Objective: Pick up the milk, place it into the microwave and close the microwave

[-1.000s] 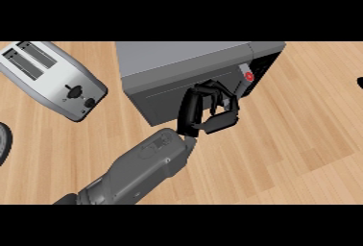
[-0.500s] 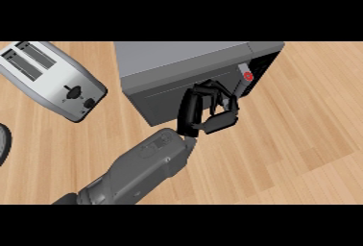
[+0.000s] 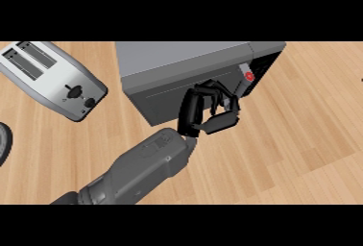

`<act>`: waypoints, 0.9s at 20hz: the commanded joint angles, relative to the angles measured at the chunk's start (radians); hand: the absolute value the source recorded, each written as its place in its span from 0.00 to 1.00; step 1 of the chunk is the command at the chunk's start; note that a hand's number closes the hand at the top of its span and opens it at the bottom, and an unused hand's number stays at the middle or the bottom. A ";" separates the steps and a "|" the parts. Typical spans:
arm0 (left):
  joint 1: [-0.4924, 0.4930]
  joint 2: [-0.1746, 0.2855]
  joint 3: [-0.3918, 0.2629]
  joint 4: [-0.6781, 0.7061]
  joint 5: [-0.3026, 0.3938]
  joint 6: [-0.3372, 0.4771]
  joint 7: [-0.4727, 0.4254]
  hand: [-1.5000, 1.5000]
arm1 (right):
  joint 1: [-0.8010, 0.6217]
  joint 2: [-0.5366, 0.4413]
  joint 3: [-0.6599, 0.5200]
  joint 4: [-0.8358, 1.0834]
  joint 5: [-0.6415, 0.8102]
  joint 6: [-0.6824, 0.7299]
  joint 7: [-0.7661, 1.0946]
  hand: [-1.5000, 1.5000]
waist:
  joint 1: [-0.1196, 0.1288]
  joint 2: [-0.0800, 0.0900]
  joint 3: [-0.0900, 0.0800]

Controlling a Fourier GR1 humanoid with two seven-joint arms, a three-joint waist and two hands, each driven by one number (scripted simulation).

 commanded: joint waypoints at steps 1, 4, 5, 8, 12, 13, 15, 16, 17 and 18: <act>-0.079 0.001 0.059 0.106 0.028 -0.014 0.024 1.00 | -0.004 -0.022 0.001 0.007 -0.029 0.007 0.020 0.00 | -0.007 0.016 -0.003; -0.080 0.001 0.048 0.108 0.042 -0.016 0.022 1.00 | -0.008 -0.028 0.007 -0.004 -0.044 0.018 0.024 0.00 | -0.011 0.012 -0.002; -0.078 0.001 0.049 0.114 0.040 -0.018 0.008 1.00 | -0.004 -0.029 -0.001 0.003 -0.053 0.015 0.024 0.00 | -0.013 0.013 -0.002; -0.090 0.001 0.057 0.113 0.057 -0.023 0.009 1.00 | -0.007 -0.042 -0.008 0.012 -0.067 0.019 0.031 0.00 | -0.010 0.015 -0.002; -0.080 0.001 0.039 0.123 0.060 -0.017 -0.007 1.00 | -0.014 -0.062 -0.014 0.008 -0.082 0.035 0.036 0.00 | -0.017 0.018 -0.001; -0.091 0.001 0.045 0.123 0.064 -0.020 -0.006 1.00 | -0.015 -0.064 -0.020 0.005 -0.083 0.032 0.035 0.00 | -0.017 0.013 -0.001; -0.093 0.001 0.030 0.116 0.060 -0.044 -0.024 1.00 | -0.022 -0.069 -0.012 -0.003 -0.097 0.039 0.039 0.00 | -0.015 0.014 -0.003; -0.100 0.001 -0.009 0.142 0.037 -0.033 -0.007 1.00 | -0.019 -0.069 -0.006 0.004 -0.111 0.049 0.041 0.00 | -0.018 0.013 0.002; -0.107 0.001 -0.014 0.147 0.035 -0.027 -0.003 1.00 | -0.029 -0.065 -0.007 -0.002 -0.123 0.046 0.036 0.00 | -0.021 0.011 0.002; -0.105 0.001 -0.011 0.159 0.044 -0.024 0.013 1.00 | -0.033 -0.066 -0.004 0.000 -0.127 0.048 0.037 0.00 | -0.011 0.015 0.002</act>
